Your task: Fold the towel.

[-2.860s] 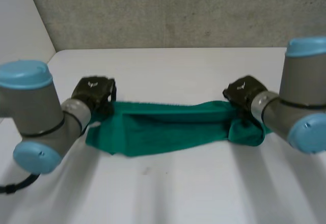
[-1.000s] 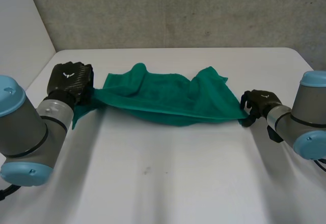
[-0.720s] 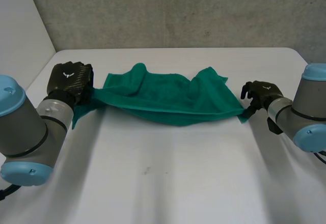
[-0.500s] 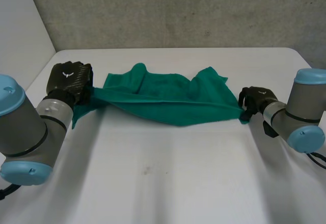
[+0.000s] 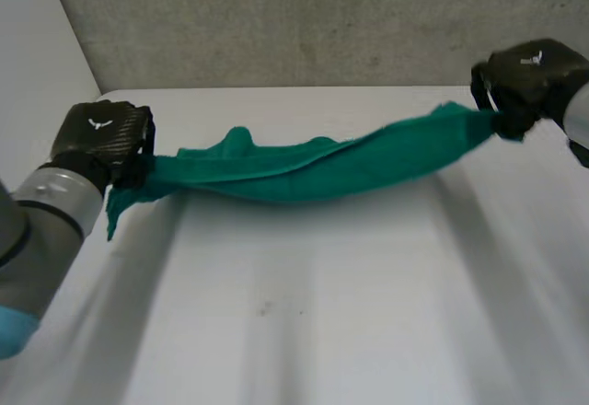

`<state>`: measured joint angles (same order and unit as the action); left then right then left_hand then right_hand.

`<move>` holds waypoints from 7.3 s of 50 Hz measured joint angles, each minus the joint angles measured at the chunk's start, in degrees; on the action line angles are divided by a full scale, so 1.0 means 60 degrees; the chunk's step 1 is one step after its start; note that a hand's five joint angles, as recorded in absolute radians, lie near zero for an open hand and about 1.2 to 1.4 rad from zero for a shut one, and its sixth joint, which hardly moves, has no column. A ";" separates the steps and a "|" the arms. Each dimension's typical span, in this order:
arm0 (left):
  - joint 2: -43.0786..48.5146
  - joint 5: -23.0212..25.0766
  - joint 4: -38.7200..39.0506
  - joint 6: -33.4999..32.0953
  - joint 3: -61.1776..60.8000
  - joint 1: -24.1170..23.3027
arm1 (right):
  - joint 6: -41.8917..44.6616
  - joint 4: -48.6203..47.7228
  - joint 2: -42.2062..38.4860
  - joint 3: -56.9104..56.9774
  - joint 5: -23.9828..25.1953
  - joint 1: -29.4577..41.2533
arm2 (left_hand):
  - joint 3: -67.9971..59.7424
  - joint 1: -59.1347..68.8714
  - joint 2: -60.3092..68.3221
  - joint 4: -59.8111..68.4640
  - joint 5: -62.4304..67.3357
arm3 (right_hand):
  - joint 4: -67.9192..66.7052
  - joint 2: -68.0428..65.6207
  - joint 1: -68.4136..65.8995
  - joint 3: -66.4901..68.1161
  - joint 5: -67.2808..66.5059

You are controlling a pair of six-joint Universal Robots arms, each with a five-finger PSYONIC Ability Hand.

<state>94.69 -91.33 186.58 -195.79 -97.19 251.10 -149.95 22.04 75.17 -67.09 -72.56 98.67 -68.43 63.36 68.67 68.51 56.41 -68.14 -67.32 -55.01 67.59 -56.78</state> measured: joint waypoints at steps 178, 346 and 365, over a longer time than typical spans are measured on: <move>0.4270 0.1216 0.0696 -0.1686 0.1752 0.1389 | 0.2828 -0.3032 -0.2984 -0.1405 -0.1905 0.0211 | 0.0076 0.0153 -0.0002 -0.0005 -0.0189 | -0.0038 -0.0049 -0.0182 0.0052 -0.0097; 0.2811 -0.0261 0.1511 0.0515 0.0741 -0.1146 | -0.0147 -0.4889 -0.3913 -0.0645 -0.0383 0.5437 | 0.9374 -0.8728 -0.9511 -0.9478 -0.8951 | 0.2112 0.2320 0.2338 -0.2112 0.2066; 0.4341 -0.0196 0.1093 0.2009 0.3072 -0.2600 | -0.4306 -0.4262 -0.2953 -0.0633 -0.1275 0.4050 | 0.9373 -0.8726 -0.9511 -0.9478 -0.8951 | 0.9161 0.9079 0.7253 -0.9240 0.8868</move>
<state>120.73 -92.51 193.14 -183.73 -78.75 235.50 -175.79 -3.53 57.45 -70.89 -80.21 122.98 -12.20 11.00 11.60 11.64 2.70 -13.18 -12.84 -11.49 12.14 -3.57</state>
